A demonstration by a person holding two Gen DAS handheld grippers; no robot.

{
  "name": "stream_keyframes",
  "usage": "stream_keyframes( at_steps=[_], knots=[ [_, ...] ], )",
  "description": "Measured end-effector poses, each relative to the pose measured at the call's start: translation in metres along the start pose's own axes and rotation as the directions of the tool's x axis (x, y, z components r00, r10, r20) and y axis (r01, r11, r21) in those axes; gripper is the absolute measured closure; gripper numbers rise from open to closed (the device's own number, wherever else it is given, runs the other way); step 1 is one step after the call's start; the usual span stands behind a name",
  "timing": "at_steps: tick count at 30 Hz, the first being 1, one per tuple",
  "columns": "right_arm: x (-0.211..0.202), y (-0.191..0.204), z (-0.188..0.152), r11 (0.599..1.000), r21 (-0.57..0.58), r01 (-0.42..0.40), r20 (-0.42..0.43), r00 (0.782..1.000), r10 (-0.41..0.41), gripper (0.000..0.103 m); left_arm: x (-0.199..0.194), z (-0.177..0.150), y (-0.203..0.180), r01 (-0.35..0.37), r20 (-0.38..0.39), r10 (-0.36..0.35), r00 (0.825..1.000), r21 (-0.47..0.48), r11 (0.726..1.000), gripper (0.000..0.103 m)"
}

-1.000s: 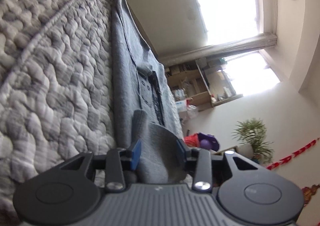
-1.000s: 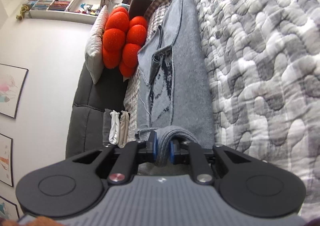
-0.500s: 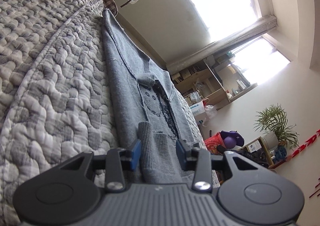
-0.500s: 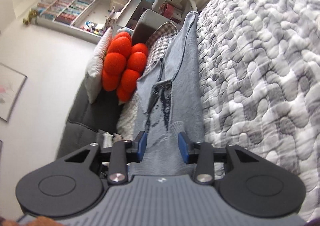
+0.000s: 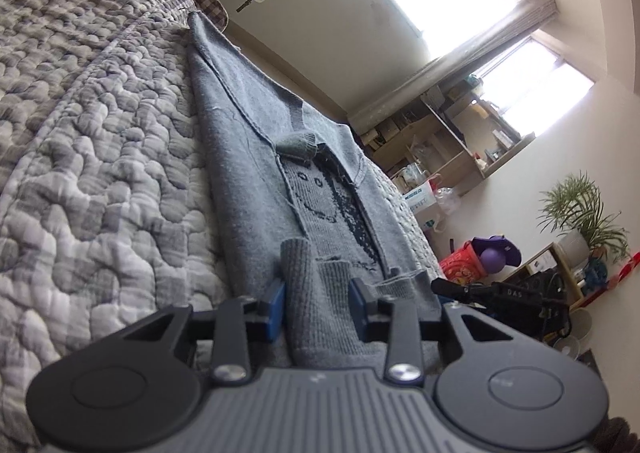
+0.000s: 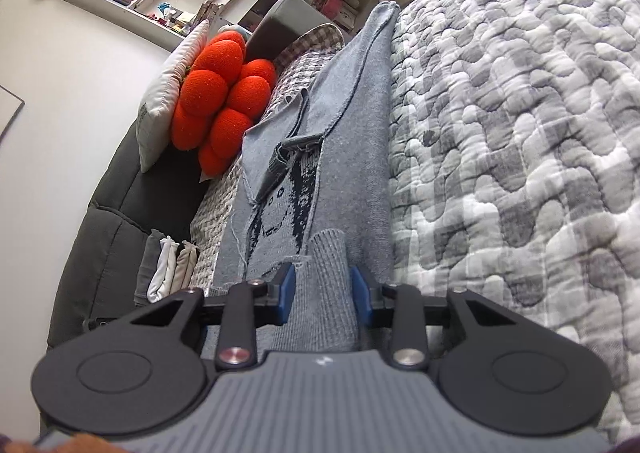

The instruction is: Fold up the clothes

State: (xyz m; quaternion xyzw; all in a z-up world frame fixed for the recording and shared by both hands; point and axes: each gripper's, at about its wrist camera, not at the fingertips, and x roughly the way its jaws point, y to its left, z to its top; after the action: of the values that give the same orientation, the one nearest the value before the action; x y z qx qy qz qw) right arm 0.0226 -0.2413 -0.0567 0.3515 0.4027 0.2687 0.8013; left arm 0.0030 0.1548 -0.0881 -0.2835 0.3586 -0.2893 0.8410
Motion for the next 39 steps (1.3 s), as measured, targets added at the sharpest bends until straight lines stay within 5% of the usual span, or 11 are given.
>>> stream_keyframes(
  at_steps=[3,4,21,39],
  knots=[
    [0.003,0.0,-0.001,1.0,-0.007,0.007,-0.006,1.0,-0.007,0.085,-0.002,0.001,-0.002,0.019,0.018,-0.019,1.0,0.009,1.0,0.083],
    [0.004,0.0,-0.001,1.0,-0.013,0.013,-0.006,1.0,-0.013,0.09,-0.002,0.001,-0.003,0.026,0.025,-0.026,0.999,0.011,1.0,0.096],
    [0.005,0.011,0.016,0.998,-0.069,0.007,0.133,0.991,0.002,0.093,-0.006,0.022,0.01,0.104,0.179,-0.092,0.979,-0.058,0.993,0.096],
    [0.042,0.004,0.06,0.996,-0.088,0.034,0.18,0.983,-0.018,0.094,0.029,0.065,0.039,0.056,0.186,-0.034,0.982,-0.111,0.992,0.096]
  ],
)
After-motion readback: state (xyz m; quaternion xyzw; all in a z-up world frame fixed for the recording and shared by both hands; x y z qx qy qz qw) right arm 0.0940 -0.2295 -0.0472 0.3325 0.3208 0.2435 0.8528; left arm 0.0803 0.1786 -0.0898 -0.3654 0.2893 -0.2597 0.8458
